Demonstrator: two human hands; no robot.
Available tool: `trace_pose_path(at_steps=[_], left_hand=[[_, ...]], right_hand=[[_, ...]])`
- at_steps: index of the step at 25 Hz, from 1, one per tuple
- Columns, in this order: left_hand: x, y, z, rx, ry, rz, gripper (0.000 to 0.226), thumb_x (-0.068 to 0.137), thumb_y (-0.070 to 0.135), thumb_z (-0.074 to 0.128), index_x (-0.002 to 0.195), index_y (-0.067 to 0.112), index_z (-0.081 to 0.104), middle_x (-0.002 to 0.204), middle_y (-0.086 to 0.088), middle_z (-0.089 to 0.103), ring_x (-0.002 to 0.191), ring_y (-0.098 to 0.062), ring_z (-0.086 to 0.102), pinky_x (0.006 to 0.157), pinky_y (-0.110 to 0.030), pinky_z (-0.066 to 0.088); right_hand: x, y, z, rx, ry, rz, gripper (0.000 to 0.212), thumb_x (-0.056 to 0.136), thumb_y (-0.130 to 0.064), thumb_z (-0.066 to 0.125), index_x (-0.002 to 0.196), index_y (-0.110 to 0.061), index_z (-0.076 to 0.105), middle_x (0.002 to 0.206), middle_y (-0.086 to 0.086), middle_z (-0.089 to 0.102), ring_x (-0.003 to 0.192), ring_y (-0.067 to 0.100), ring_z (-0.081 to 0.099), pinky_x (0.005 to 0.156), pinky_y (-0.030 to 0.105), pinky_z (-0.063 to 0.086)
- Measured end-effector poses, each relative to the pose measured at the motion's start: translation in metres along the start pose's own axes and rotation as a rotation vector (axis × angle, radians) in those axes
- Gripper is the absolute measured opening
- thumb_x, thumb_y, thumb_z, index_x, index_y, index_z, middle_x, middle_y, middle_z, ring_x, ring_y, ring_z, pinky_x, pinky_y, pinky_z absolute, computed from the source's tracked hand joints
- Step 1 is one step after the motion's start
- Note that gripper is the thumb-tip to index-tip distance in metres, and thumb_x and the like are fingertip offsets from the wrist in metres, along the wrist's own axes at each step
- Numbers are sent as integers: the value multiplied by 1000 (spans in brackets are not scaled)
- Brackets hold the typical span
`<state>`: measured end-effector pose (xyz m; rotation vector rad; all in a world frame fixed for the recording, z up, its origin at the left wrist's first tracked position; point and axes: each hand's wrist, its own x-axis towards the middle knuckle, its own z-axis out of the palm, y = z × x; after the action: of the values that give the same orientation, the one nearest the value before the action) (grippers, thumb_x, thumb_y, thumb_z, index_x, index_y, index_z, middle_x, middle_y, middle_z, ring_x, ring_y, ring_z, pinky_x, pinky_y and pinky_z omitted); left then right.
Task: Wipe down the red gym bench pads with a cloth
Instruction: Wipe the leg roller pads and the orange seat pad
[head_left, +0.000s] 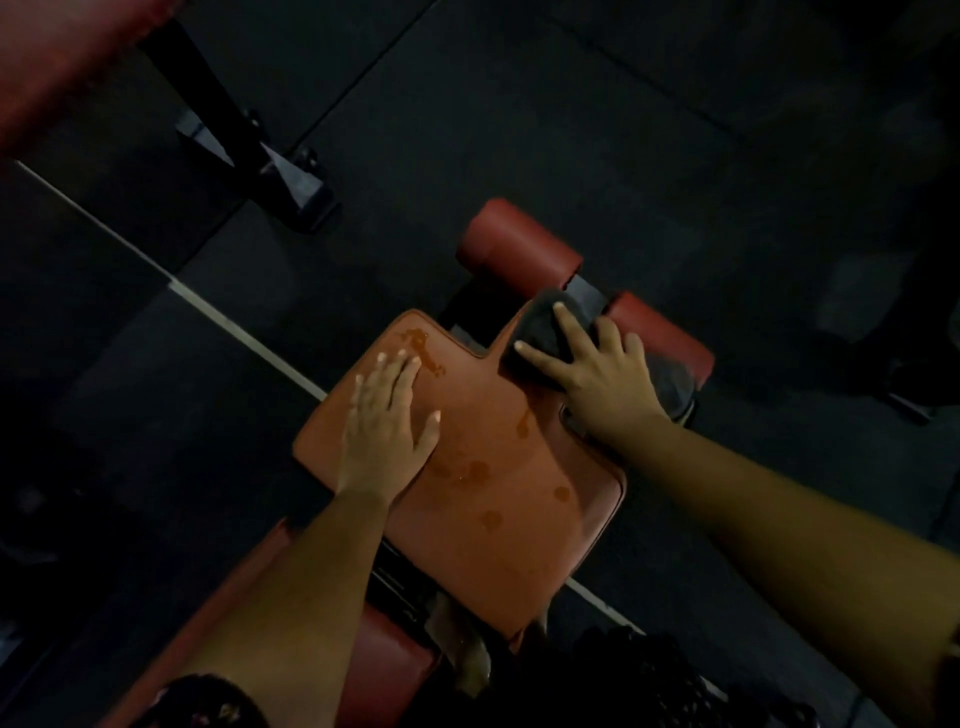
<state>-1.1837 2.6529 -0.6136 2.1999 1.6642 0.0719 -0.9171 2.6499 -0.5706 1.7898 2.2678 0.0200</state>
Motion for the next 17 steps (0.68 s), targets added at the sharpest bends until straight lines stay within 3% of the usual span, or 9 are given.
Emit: trace_pose_path(at_steps=[3, 7, 9, 12, 15, 17], left_hand=[[1, 2, 2, 15, -21, -31, 71, 94, 39, 54, 153, 14, 26, 161, -5, 21, 150, -20, 8, 121, -40, 2], [4, -7, -2, 79, -42, 11, 70, 93, 49, 48, 151, 15, 30, 159, -7, 26, 148, -24, 17, 118, -43, 12], [5, -13, -4, 133, -43, 77, 68, 94, 54, 38, 150, 16, 32, 158, -9, 25, 146, -27, 21, 117, -47, 15], [5, -25, -4, 213, -75, 206, 70, 94, 58, 28, 149, 16, 32, 158, -12, 21, 144, -30, 22, 118, -49, 12], [4, -34, -5, 184, -84, 192, 72, 95, 58, 25, 152, 15, 27, 160, -14, 20, 146, -31, 22, 119, -48, 12], [2, -34, -6, 144, -91, 164, 72, 95, 59, 23, 153, 16, 24, 160, -14, 21, 147, -30, 20, 120, -47, 12]], right_hand=[[44, -19, -16, 49, -92, 6, 61, 97, -38, 47, 147, -52, 14, 161, 12, 2, 131, 48, 24, 91, 52, 36], [41, -26, -12, 73, -175, -81, 66, 99, -35, 45, 147, -55, 4, 160, 6, -13, 139, 51, 7, 91, 59, 38], [10, -11, -3, 57, -128, -110, 74, 94, -28, 55, 147, -54, 10, 161, 8, -5, 135, 51, 18, 80, 55, 45], [-39, 11, 11, 132, -70, 2, 83, 77, -26, 74, 142, -51, 29, 156, 14, 23, 111, 51, 45, 64, 53, 51], [-88, 18, 28, 145, -270, 72, 84, 83, -26, 66, 146, -53, 18, 160, 10, 18, 116, 44, 43, 78, 54, 52], [-108, 17, 30, 255, -209, 164, 91, 78, -23, 75, 146, -48, 20, 156, 11, 29, 112, 45, 47, 74, 55, 53]])
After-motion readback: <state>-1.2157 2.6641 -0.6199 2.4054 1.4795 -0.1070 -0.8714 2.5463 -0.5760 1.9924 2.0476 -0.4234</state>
